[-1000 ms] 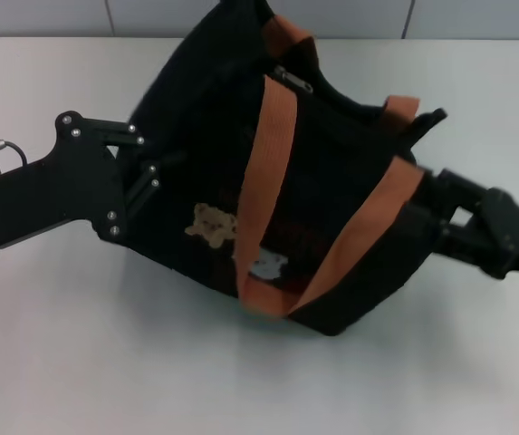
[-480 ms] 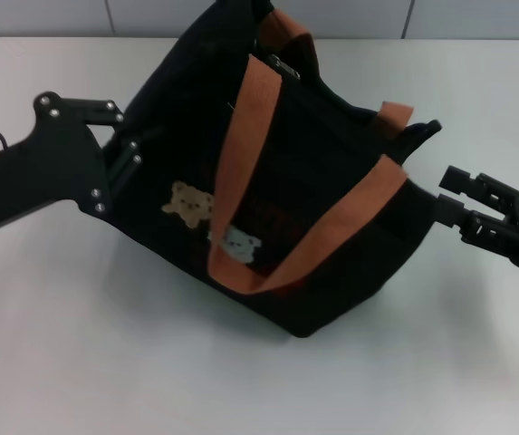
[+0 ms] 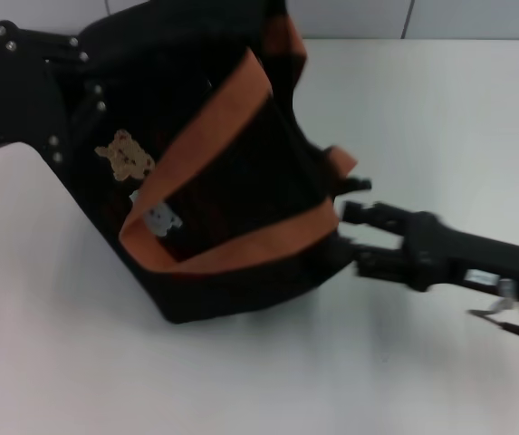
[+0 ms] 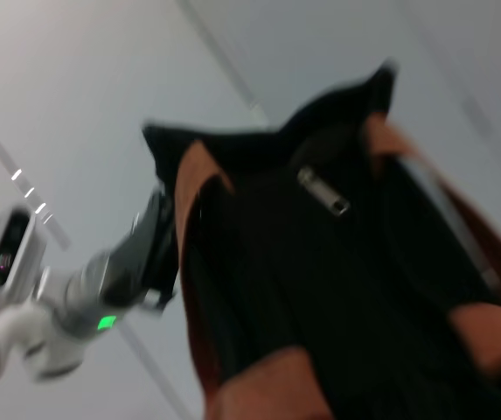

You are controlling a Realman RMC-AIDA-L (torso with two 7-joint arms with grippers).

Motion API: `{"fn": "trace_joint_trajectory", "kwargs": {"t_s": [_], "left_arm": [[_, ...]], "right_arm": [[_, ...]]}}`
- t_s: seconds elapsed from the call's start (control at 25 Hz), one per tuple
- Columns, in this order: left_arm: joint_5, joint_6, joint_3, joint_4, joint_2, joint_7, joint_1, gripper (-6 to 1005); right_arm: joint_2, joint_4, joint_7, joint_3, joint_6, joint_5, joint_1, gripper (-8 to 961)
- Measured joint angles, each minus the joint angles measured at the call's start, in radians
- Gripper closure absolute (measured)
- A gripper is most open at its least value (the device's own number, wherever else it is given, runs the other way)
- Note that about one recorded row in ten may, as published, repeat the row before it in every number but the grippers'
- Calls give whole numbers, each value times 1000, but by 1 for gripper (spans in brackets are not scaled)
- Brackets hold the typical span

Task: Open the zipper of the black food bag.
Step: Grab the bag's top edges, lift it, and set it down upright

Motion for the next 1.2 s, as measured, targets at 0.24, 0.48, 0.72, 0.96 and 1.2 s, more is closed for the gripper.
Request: {"fn": "trace_joint_trajectory", "kwargs": {"t_s": [0.24, 0.48, 0.72, 0.96, 1.2], "left_arm": [[103, 60, 94, 60, -27, 24, -4, 925], [159, 55, 96, 22, -50, 101, 5, 926], [161, 51, 93, 5, -48, 106, 3, 926], [163, 44, 93, -14, -49, 111, -1, 926], [163, 35, 93, -25, -51, 125, -4, 925]], "right_arm": [[-1, 115, -7, -127, 145, -1, 105, 184], [-8, 39, 35, -124, 86, 6, 16, 186], [-23, -69, 61, -78, -60, 13, -78, 189], [-39, -85, 52, -40, -108, 13, -98, 191], [-55, -96, 67, -41, -81, -23, -91, 194]]}}
